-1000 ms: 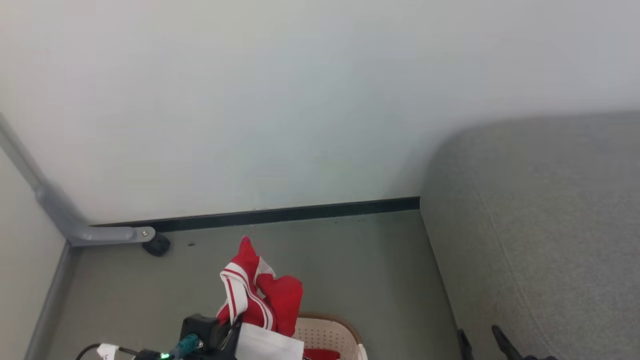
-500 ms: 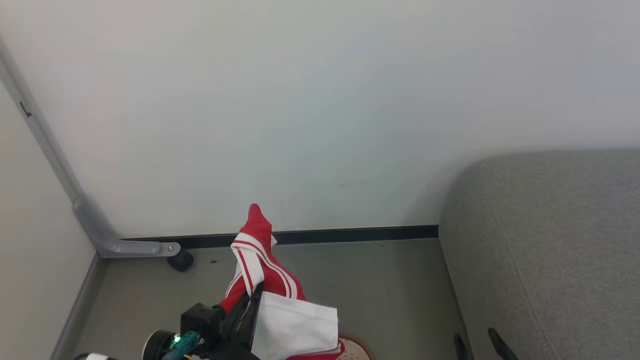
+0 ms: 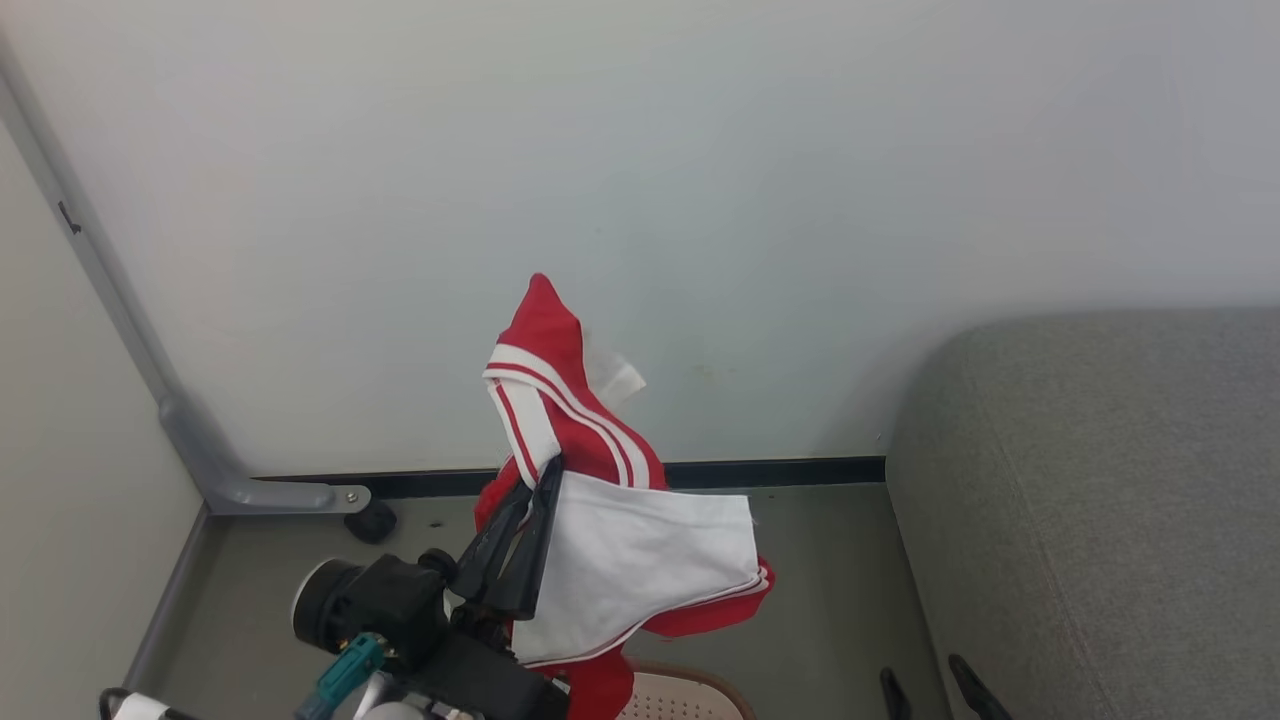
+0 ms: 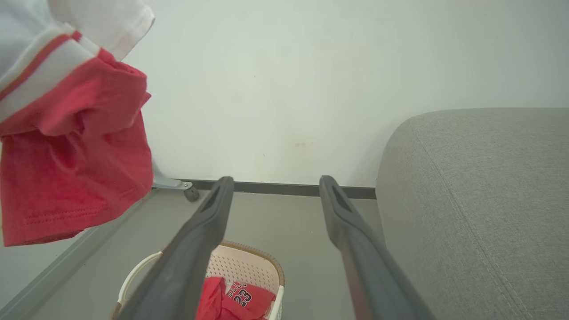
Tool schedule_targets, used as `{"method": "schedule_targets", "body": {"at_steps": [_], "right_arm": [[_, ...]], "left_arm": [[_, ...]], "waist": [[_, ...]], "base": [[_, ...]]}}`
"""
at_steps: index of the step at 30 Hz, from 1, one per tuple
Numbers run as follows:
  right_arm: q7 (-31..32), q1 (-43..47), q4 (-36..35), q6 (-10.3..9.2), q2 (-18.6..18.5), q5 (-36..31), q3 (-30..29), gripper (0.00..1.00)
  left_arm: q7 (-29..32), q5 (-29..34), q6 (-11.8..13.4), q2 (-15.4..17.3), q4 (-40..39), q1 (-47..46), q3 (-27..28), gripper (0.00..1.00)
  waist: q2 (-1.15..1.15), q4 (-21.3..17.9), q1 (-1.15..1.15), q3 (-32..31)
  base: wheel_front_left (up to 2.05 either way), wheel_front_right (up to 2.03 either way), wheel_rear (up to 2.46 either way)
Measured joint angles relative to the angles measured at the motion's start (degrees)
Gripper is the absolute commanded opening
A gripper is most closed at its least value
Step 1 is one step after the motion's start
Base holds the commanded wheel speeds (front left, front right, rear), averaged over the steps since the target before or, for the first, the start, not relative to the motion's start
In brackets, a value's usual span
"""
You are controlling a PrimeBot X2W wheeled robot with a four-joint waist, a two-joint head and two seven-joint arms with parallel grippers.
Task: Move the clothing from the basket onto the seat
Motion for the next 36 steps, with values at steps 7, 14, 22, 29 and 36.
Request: {"method": "schedule_targets", "body": {"at_steps": [7, 14, 22, 29, 36], "right_arm": [[0.0, 0.0, -1.1, 0.59, 0.3, -0.8, 0.9, 1.0], [0.0, -0.1, -2.1, 0.87, 0.4, -1.5, 1.5, 1.0], [0.0, -0.1, -3.3, 1.76, 0.4, -2.2, 2.4, 1.0], [0.0, -0.1, -6.5, 3.18, -0.2, -4.0, 5.0, 1.0], [0.0, -0.1, -13.1, 4.33, -3.0, -5.1, 8.8, 1.0]], "left_arm": [[0.0, 0.3, 0.0, 1.5, -9.8, 0.0, -1.1, 0.0], [0.0, 0.2, 0.0, 2.8, -16.1, 0.0, -2.7, 0.0], [-0.2, 0.1, 0.0, 3.4, -20.6, 0.0, -4.0, 0.0], [-0.2, 0.0, 0.0, 4.2, -22.2, 0.2, -5.1, 0.0], [-0.2, -0.1, 0.0, 4.7, -22.2, 1.7, -5.4, 0.0]], "waist": [[0.0, 0.0, 0.0, 0.0], [0.0, -0.1, 0.0, -0.2], [0.0, -0.2, 0.0, -0.2], [0.0, -0.4, 0.0, -0.2], [0.0, -1.2, 0.0, 0.1]], "base": [[0.0, 0.0, 0.0], [0.0, 0.0, 0.0], [0.0, 0.0, 0.0], [0.0, 0.0, 0.0], [0.0, 0.0, 0.0]]}}
